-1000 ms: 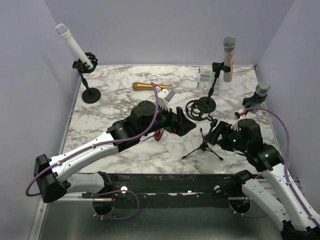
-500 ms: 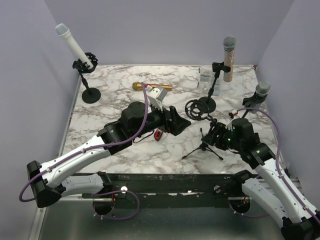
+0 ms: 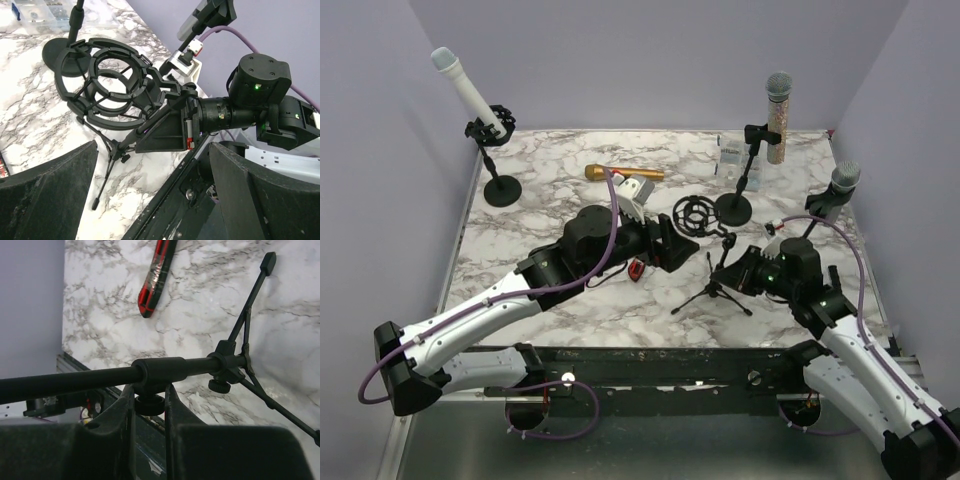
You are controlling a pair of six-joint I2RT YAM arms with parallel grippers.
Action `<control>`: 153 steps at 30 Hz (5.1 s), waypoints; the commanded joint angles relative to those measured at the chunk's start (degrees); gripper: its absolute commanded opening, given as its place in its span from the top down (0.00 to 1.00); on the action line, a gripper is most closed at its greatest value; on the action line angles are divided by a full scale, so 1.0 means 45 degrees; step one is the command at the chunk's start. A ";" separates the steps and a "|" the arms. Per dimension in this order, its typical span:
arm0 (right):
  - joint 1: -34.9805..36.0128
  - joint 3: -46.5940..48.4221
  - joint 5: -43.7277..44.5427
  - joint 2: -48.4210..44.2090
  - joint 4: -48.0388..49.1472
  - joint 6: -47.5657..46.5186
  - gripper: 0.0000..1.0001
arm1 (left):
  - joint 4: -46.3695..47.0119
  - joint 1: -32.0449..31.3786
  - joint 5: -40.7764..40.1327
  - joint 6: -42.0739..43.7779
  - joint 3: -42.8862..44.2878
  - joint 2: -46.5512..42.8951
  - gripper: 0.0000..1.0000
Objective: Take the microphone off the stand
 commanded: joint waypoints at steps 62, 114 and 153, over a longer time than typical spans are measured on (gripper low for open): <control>-0.2613 -0.2627 -0.5164 0.1895 0.8038 0.2526 0.51 | -0.0314 -0.0064 -0.0364 0.0272 0.0001 -0.0276 0.04; 0.4135 -0.0011 0.7773 0.3968 0.2408 -0.0909 0.99 | -0.0988 0.0014 -0.1108 0.0811 0.0726 -0.0506 0.03; 0.4139 -0.0026 0.7863 0.3481 0.2073 -0.0954 0.99 | -0.3622 -0.1878 -0.1089 0.4196 1.5515 1.2165 0.01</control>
